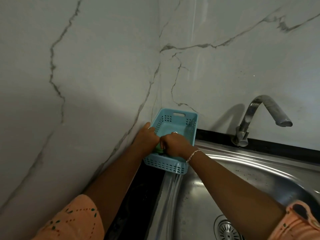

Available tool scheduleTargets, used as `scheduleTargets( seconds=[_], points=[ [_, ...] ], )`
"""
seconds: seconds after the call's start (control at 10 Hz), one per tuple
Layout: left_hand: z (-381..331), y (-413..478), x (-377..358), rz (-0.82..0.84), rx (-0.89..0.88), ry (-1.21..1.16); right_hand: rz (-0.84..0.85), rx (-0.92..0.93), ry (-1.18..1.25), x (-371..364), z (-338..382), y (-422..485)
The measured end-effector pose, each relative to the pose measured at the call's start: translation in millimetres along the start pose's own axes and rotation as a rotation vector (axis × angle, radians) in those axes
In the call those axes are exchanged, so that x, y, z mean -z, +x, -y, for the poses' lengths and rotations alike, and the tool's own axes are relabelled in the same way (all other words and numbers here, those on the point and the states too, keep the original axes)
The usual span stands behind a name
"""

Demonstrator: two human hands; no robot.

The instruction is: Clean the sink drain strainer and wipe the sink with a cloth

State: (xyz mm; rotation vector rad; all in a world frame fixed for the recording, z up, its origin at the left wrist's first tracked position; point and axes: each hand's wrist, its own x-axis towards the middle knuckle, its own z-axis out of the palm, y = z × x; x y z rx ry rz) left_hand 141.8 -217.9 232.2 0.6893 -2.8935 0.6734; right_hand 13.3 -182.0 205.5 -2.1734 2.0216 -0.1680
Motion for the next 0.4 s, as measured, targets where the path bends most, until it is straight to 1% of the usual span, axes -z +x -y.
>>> scheduleTargets(
  seconds=[0.1,0.2,0.3,0.4],
  points=[
    [-3,-8,3,-0.008,-0.002,0.001,0.058,-0.015,0.082,-3,6,-7],
    [-3,-13,1,0.023,-0.001,0.036,0.072,-0.033,0.142,-3,6,-12],
    [-6,-14,3,-0.043,-0.017,0.06,0.003,-0.077,0.151,2,3,-25],
    [-13,-15,3,-0.109,-0.019,0.011,-0.107,-0.116,0.059,4,1,-35]
  ],
)
